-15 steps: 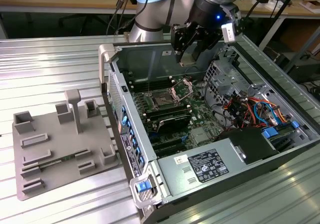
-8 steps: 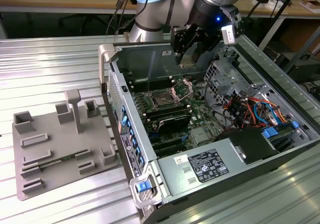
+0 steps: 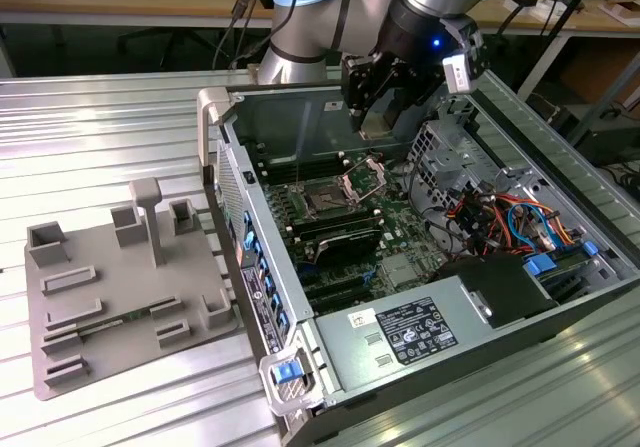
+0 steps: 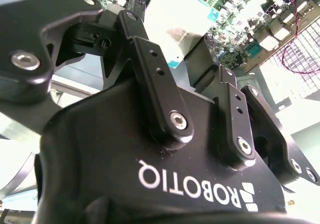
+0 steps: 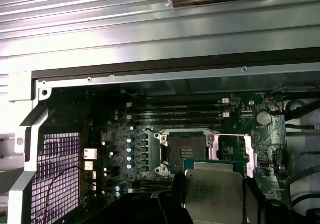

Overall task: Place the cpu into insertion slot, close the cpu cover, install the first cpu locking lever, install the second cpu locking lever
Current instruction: 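Place the cpu into insertion slot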

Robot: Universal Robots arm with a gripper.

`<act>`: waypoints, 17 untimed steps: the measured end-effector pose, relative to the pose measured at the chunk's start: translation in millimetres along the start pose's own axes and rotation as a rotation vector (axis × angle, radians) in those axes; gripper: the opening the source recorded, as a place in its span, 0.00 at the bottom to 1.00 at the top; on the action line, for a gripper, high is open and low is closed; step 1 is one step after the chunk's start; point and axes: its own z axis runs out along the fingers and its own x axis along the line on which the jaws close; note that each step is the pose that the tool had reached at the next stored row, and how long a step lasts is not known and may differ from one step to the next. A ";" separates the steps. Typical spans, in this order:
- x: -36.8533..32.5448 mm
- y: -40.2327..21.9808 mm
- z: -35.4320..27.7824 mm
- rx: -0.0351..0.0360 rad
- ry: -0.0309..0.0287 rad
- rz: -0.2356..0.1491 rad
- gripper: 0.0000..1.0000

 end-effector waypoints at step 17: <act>0.3 -3.0 4.8 0.0000 0.0000 0.000 0.55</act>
